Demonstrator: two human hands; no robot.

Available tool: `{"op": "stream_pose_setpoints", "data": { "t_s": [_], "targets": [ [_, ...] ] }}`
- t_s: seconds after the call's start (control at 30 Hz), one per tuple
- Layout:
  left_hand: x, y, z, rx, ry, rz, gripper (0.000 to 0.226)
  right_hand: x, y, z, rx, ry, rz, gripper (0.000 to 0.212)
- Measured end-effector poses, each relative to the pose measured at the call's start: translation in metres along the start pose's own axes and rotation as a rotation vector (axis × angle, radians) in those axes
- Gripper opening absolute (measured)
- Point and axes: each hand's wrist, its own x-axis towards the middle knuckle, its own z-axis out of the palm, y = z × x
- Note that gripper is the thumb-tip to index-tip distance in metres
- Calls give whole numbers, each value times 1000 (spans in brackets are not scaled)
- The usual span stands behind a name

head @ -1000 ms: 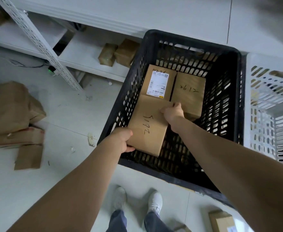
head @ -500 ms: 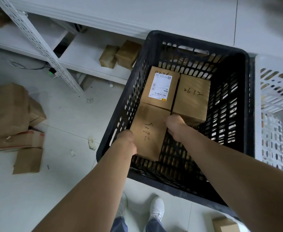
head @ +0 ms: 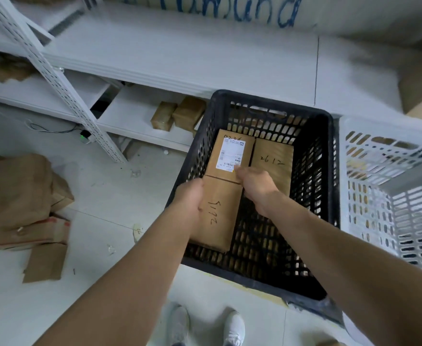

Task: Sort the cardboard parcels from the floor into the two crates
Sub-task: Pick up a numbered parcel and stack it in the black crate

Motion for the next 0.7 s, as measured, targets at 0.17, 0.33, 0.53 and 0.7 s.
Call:
{"op": "stream_pose_setpoints", "data": {
  "t_s": [0.17,0.33,0.53,0.7],
  "targets": [
    [-52,40,12,5,-134,336,26,-54,-38,-26,113,57,-219,50],
    [-110,70,26,133,-309,596,52,-118,-68,-52,222,168,-393,53],
    [-186,88,40,268,-708,952,24,-200,-79,-77,318,417,-563,20],
    [-232,73,38,340,-994,1044,36,-261,-63,-78,435,682,-604,21]
  ]
}}
